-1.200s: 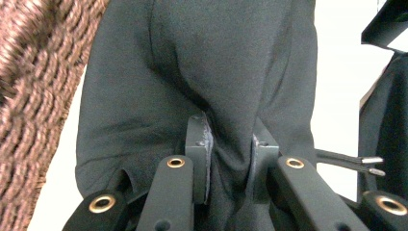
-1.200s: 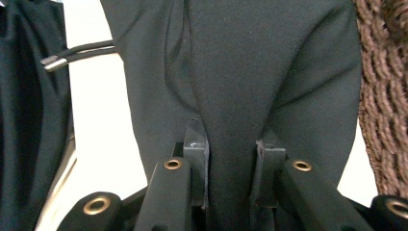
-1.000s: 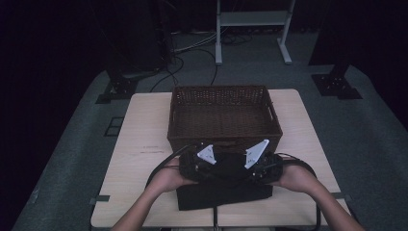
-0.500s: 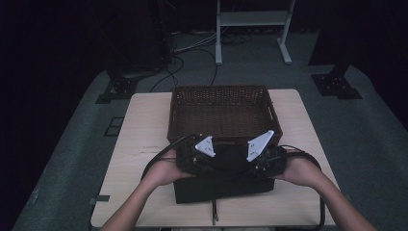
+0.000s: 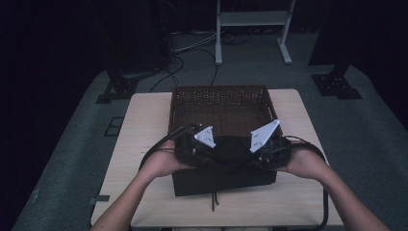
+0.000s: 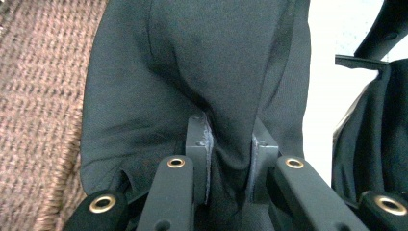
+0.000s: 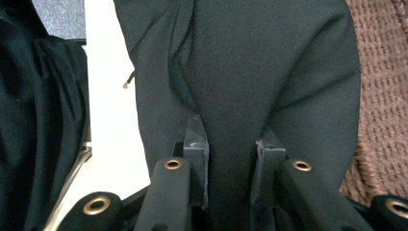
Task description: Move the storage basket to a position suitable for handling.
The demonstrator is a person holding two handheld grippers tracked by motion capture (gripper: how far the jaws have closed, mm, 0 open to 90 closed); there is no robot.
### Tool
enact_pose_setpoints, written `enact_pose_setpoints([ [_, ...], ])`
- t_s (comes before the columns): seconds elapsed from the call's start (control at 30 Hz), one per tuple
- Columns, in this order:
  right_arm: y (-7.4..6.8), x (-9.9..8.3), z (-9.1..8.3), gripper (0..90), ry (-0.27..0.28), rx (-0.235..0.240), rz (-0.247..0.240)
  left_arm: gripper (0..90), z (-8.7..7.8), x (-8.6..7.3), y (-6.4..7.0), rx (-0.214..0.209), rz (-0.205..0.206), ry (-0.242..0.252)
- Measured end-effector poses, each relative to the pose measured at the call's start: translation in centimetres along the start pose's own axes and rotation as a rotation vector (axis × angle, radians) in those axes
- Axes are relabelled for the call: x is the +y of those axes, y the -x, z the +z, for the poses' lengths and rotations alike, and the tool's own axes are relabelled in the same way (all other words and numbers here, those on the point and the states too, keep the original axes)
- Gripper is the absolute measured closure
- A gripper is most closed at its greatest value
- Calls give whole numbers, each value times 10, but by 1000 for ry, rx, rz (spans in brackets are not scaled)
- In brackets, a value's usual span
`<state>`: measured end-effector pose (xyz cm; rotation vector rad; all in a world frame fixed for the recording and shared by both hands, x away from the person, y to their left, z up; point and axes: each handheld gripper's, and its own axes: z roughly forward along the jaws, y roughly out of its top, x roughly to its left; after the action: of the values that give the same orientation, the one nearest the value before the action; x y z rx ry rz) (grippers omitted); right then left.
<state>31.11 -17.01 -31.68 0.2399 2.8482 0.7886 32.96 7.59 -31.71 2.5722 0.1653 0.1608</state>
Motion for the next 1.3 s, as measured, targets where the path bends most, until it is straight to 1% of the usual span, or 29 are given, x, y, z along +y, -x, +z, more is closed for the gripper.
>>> enact_pose_setpoints([
  [0.17,4,8,-11,723,7,-13,-9,757,-12,7,-5,9,5,5],
  [0.37,9,14,-20,723,16,-16,-16,757,-21,13,-8,18,11,2],
  [0.43,11,17,-23,723,22,-17,-20,757,-27,16,-12,24,18,-1],
  [0.63,18,22,-30,722,31,-16,-21,757,-34,21,-19,20,14,2],
  [0.7,22,26,-34,723,31,-23,-25,757,-37,22,-21,21,11,3],
  [0.73,22,26,-34,723,31,-23,-25,757,-39,23,-22,18,9,10],
  [0.77,24,28,-38,723,34,-21,-28,757,-41,24,-25,4,-1,18],
  [0.8,24,28,-38,723,34,-21,-28,757,-41,24,-25,4,-1,18],
  [0.83,26,31,-42,722,38,-17,-27,757,-44,27,-27,9,2,17],
  [0.93,28,33,-45,722,38,-14,-27,757,-48,30,-29,13,9,14],
  [1.03,33,37,-51,722,39,-20,-26,757,-53,35,-33,18,19,10],
  [1.2,37,41,-56,723,41,-27,-28,757,-58,40,-38,19,21,9],
  [1.3,43,44,-61,722,44,-31,-26,757,-63,45,-45,15,20,8],
])
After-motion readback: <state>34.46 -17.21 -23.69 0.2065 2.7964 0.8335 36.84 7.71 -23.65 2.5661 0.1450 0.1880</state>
